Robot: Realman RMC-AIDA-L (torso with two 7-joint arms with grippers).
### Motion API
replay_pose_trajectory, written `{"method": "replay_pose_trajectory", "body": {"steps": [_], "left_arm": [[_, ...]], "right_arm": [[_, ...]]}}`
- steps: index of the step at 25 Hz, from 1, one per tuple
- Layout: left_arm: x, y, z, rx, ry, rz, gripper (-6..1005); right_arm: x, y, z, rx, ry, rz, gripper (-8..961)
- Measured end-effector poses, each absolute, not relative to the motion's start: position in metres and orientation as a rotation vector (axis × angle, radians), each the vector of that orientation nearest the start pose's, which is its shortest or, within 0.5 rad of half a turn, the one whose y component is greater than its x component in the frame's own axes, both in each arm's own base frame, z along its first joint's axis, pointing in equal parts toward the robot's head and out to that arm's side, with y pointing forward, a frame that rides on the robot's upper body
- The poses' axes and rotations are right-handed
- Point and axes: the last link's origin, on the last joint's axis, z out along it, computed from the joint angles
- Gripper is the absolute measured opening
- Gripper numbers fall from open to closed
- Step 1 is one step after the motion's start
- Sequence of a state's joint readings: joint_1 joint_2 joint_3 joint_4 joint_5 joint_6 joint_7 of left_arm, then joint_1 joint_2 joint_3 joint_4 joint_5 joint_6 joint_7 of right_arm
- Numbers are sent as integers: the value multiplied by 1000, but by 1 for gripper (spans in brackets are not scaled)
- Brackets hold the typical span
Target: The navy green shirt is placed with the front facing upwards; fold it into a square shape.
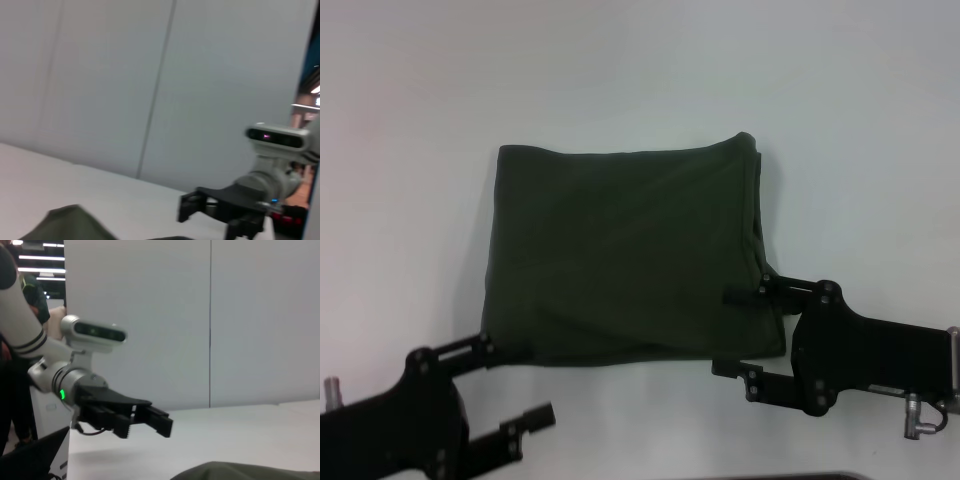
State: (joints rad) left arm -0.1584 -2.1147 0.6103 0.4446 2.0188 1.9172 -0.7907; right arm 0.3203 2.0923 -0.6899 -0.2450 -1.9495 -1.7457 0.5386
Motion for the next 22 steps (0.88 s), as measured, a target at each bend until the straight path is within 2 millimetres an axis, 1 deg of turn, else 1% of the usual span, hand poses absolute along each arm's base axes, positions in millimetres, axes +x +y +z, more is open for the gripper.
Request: {"method": "replay_pose_trajectory", "body": {"steps": [4,8,15,22], "left_arm": [[-310,150,-30,-2754,-408,-1120,610],[-307,146,-35,-2798,-411,-1139,610],[-303,155,-38,-2754,-405,-1151,610],[-301,159,-38,-2747,-401,-1155,610]], "right_arm": [[291,206,-54,-2727,118,1038,683],[287,210,-51,-2772,99,1040,683],[290,212,-56,-2853,111,967,683],[294,208,-56,-2846,135,957,683]]}}
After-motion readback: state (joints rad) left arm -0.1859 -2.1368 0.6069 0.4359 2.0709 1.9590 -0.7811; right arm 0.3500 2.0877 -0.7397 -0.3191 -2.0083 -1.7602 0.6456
